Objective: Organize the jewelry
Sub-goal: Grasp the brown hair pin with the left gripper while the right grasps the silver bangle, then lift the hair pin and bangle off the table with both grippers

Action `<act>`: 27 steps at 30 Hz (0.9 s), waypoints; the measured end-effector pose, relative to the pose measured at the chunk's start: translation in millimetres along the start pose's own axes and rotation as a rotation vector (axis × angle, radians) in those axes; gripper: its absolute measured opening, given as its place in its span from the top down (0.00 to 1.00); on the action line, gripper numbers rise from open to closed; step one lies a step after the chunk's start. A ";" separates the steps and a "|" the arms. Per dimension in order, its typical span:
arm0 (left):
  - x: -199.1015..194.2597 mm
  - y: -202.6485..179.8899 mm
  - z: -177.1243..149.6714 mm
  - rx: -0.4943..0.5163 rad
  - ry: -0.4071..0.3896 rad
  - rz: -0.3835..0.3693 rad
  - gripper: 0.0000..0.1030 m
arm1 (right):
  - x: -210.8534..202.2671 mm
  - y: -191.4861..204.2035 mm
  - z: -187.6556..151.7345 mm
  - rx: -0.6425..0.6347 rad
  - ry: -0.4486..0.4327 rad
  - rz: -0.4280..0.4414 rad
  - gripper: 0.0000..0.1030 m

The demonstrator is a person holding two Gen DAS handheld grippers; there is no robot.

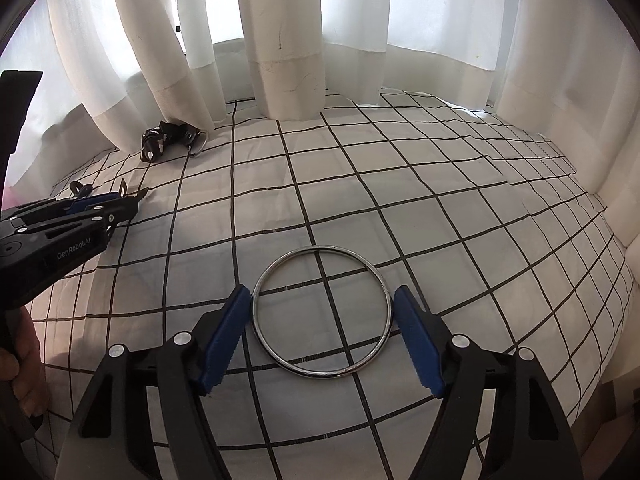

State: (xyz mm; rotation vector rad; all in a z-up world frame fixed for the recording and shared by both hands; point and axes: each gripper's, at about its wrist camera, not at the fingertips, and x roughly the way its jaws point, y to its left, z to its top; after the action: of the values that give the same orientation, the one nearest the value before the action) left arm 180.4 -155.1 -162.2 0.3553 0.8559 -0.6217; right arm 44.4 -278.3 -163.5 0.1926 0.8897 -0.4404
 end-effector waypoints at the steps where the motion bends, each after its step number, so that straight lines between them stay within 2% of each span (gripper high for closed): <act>1: 0.0 0.2 -0.4 0.001 0.000 0.001 0.81 | -0.2 0.1 0.0 -0.001 0.001 0.000 0.31; 5: -2.0 2.2 -3.2 -0.011 0.003 -0.002 0.79 | -0.9 0.5 0.2 -0.009 0.004 0.004 0.31; 8: -3.3 7.5 -6.7 -0.043 0.009 -0.022 0.65 | -1.5 0.6 0.2 -0.011 0.007 0.005 0.31; 10: -5.0 11.8 -10.4 -0.055 0.016 -0.036 0.33 | -2.5 0.1 -0.5 -0.011 0.007 0.006 0.31; 12: -5.1 10.6 -12.0 -0.054 0.010 -0.041 0.38 | -2.7 0.0 -0.6 -0.011 0.005 0.006 0.31; 13: -5.8 9.2 -12.2 -0.045 0.005 -0.043 0.50 | -2.8 0.1 -0.6 -0.010 0.004 0.007 0.31; 14: -6.0 7.3 -12.5 -0.032 0.002 -0.032 0.54 | -2.8 0.1 -0.7 -0.009 0.004 0.007 0.31; 16: -7.8 4.3 -13.3 -0.020 -0.006 -0.032 0.74 | -2.6 0.1 -0.4 -0.010 0.004 0.007 0.31; 19: -7.4 8.2 -12.4 -0.044 -0.012 -0.021 0.85 | -2.8 -0.1 -0.7 -0.010 0.002 0.008 0.31; 21: -7.7 14.9 -12.3 -0.074 -0.012 -0.049 0.87 | -3.0 -0.6 -1.0 -0.010 0.000 0.010 0.31; 27: -14.5 11.9 -15.6 -0.082 -0.028 -0.058 0.87 | -3.8 -2.2 -1.3 -0.008 -0.009 0.017 0.31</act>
State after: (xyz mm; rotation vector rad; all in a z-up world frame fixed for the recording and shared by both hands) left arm 171.6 -132.6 -159.8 0.2478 0.8649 -0.6420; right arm 40.4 -278.7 -161.3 0.1909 0.8804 -0.4220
